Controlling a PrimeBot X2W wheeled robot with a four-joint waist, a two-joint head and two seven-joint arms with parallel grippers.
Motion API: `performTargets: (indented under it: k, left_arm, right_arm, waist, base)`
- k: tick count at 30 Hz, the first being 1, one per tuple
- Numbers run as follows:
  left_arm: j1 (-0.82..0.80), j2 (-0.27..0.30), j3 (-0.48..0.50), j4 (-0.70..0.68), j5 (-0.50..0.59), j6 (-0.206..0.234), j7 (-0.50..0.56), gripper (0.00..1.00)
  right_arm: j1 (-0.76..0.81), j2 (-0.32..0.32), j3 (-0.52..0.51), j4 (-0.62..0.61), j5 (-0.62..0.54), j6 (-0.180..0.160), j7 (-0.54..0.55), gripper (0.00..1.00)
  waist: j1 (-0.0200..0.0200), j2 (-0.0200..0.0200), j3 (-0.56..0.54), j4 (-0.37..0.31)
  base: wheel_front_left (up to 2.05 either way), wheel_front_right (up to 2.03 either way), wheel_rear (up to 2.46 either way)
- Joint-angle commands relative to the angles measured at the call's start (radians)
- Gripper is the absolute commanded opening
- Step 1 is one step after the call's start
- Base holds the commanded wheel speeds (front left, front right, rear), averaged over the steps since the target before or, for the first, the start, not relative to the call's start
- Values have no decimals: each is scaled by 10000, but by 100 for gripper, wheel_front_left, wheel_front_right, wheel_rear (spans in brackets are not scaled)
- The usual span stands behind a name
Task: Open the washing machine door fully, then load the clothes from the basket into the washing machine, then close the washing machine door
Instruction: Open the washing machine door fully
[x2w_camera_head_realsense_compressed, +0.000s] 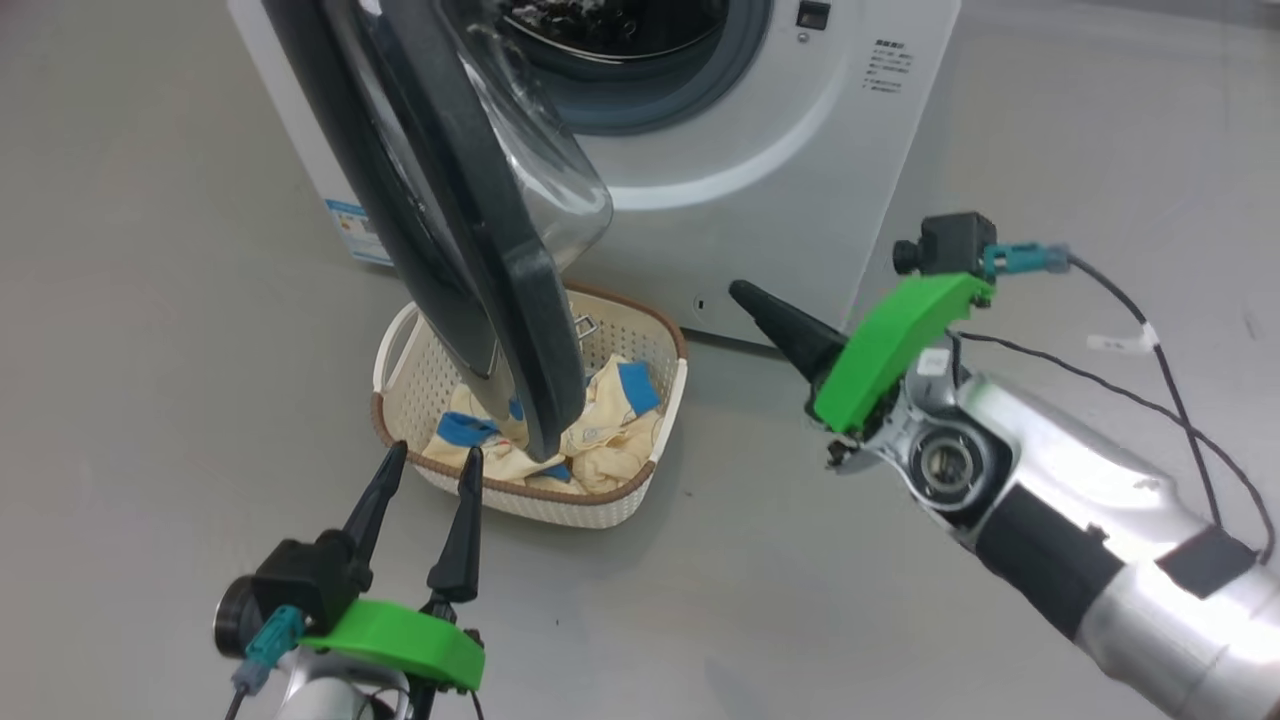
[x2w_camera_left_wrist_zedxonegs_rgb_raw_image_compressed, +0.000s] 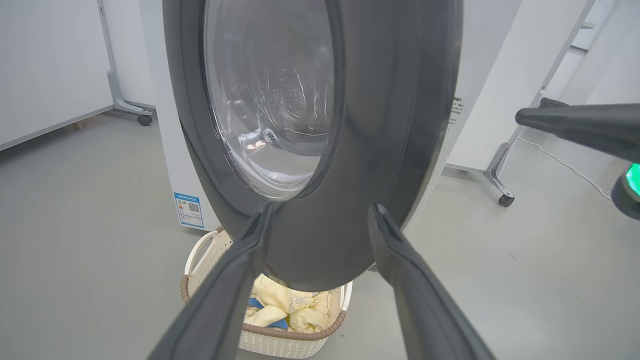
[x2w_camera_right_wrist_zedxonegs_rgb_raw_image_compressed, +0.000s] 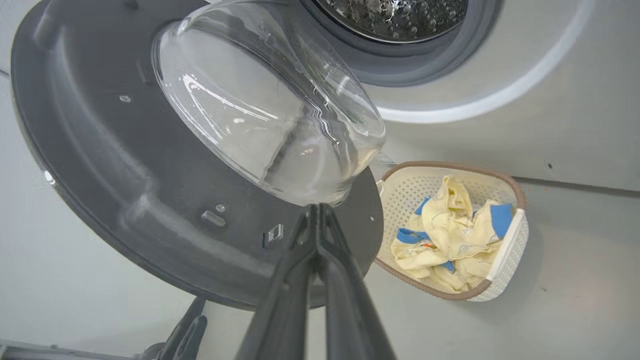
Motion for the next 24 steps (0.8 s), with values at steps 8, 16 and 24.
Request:
performTargets:
  k: [8, 16, 24]
  left_arm:
    - [299, 143, 831, -401, 225, -4, -140, 100]
    - [785, 141, 1412, -564, 308, 0, -140, 100]
    - [1180, 170, 1933, -705, 400, -1, -140, 100]
  right_arm:
    - [1385, -1329, 436, -890, -3434, 4, -2875, 0]
    - [3685, -933, -2985, -1590, -6287, 4, -2933, 0]
    - [6432, 546, -5926, -2688, -10235, 4, -2935, 0]
  waist:
    - [0, 0, -889, -773]
    - [0, 0, -1230, -1261]
    - [0, 0, -1407, -1671]
  base:
    - [0, 0, 0]
    - [0, 0, 0]
    - [0, 0, 0]
